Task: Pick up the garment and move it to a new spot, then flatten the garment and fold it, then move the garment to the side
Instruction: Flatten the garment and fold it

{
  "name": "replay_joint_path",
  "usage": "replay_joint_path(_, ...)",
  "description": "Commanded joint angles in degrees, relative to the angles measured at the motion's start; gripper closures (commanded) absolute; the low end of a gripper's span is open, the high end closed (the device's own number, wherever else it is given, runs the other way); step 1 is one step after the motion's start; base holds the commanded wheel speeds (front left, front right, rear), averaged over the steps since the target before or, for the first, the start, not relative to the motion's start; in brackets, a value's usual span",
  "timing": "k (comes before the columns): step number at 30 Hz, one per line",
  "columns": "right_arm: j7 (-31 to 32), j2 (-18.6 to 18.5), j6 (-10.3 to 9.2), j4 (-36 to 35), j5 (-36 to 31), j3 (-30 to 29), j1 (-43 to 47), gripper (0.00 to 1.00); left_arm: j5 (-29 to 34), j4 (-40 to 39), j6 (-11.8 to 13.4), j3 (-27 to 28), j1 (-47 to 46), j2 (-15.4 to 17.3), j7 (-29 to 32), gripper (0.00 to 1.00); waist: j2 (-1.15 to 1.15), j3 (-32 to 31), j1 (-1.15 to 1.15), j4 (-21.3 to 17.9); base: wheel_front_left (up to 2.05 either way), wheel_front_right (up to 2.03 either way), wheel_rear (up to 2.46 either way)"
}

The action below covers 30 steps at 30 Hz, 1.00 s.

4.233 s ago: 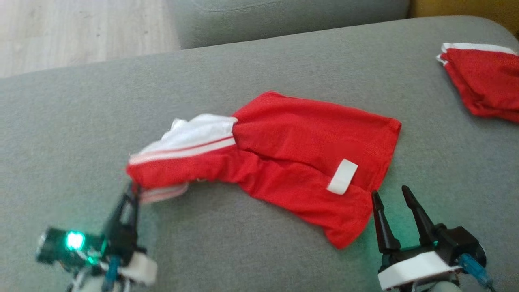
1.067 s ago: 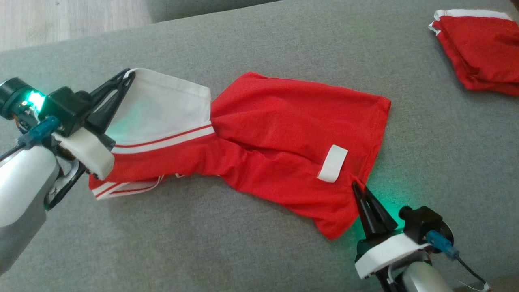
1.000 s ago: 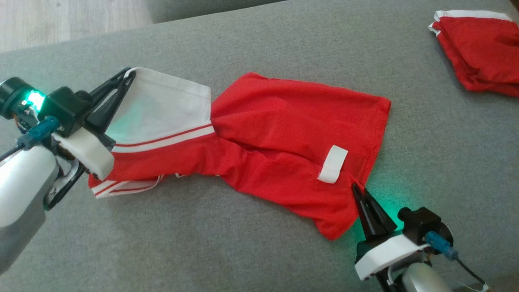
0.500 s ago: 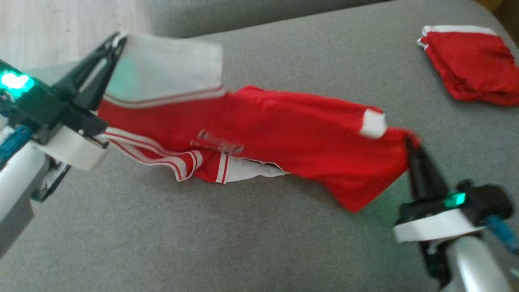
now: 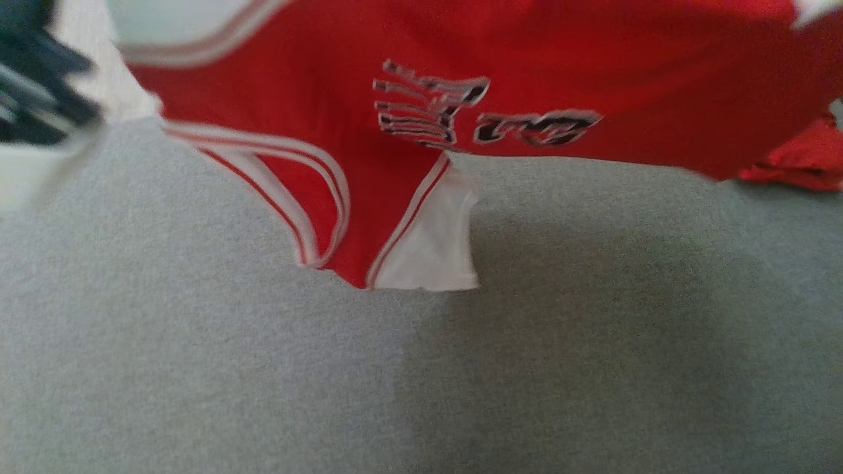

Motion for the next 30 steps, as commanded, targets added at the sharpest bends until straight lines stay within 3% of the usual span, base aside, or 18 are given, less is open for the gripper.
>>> replay_joint_path(1,1.4,-3.4,-0.05,-2.9,0.8,0.6,-4.4,1.00,-0.7,-1.5,-0.6,5.1,-4.9,2.7,-0.2,1.00,0.00,0.2,0.00,0.3,0.00,0.00,0.00)
replay_joint_path(5,4.5,-10.4,-0.05,-2.8,2.2,2.0,-13.9,1.00,-1.6,-1.9,-3.0,8.2,-10.5,1.3,-0.2,1.00,0.00,0.4,0.00,1.5,0.00,0.00,0.00)
replay_joint_path(8,6.7,-14.5,-0.05,3.1,3.7,6.6,-22.3,1.00,-1.5,3.1,-6.4,7.6,-16.7,-0.7,0.3,1.00,0.00,1.1,0.00,3.1,0.00,0.00,0.00)
replay_joint_path(13,8.3,-14.9,-0.05,14.0,8.2,13.0,-31.6,1.00,0.4,14.8,-9.4,2.9,-24.0,-4.1,3.1,1.00,0.00,5.6,0.00,5.9,0.00,0.00,0.00)
replay_joint_path(22,4.7,-14.7,-0.05,30.6,7.6,21.3,-48.3,1.00,5.8,34.5,-10.1,0.3,-38.5,-14.0,0.2,1.00,0.00,15.6,0.00,10.2,0.00,0.00,0.00)
replay_joint_path(26,1.4,-14.0,-0.05,35.5,5.5,22.5,-54.4,1.00,8.1,36.3,-10.0,2.6,-43.6,-17.3,-0.2,1.00,0.00,18.0,0.00,10.7,0.00,0.00,0.00)
replay_joint_path(30,-0.6,-13.8,-0.05,39.8,4.5,25.1,-55.8,1.00,7.4,33.5,-10.5,4.3,-41.3,-18.5,-0.2,1.00,0.00,19.7,0.00,10.9,0.00,0.00,0.00)
